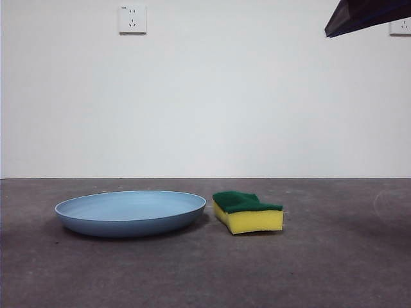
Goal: Pick up the plate,pick up the cloth,clean the plate with the cloth
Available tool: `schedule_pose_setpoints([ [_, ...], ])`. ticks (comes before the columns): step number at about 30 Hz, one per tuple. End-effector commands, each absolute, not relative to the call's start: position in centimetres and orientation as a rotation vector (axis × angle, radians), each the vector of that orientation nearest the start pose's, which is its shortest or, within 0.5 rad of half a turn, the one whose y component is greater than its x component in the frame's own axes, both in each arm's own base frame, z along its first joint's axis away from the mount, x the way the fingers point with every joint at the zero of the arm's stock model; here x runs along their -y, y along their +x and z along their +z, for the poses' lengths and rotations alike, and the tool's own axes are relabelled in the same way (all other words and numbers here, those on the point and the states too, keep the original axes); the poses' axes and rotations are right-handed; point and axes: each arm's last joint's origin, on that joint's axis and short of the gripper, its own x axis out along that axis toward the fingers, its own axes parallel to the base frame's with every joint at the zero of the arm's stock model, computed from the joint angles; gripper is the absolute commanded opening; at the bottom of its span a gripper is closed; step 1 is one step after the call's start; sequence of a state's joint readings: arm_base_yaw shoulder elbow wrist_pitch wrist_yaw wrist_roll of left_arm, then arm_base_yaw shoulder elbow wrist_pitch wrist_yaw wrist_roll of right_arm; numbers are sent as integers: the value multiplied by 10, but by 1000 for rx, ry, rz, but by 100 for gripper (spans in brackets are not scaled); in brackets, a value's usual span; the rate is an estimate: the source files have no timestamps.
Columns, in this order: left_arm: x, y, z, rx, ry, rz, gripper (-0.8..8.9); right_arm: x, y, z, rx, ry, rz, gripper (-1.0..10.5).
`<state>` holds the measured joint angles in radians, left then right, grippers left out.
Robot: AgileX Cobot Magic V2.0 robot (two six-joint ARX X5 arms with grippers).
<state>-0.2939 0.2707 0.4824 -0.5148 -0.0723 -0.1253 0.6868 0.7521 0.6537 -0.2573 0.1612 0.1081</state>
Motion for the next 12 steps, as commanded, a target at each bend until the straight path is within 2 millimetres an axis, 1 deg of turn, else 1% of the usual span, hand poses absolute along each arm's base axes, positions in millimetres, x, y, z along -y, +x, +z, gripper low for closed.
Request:
schedule_pose_setpoints([
  [1, 20, 79, 254, -296, -25, -162, -3, -103, 132, 285, -355, -37, 499, 1],
  [4, 17, 77, 257, -241, -28, -139, -3, -103, 132, 285, -355, -37, 499, 1],
  [7, 13, 79, 255, -140, -46, -94, -3, -103, 132, 285, -355, -37, 499, 2],
  [10, 11, 85, 243, -47, -37, -65, -3, -103, 132, 285, -355, -37, 499, 2],
  [12, 10, 89, 230, -12, -37, -85, -3, -103, 132, 285, -355, -37, 499, 2],
])
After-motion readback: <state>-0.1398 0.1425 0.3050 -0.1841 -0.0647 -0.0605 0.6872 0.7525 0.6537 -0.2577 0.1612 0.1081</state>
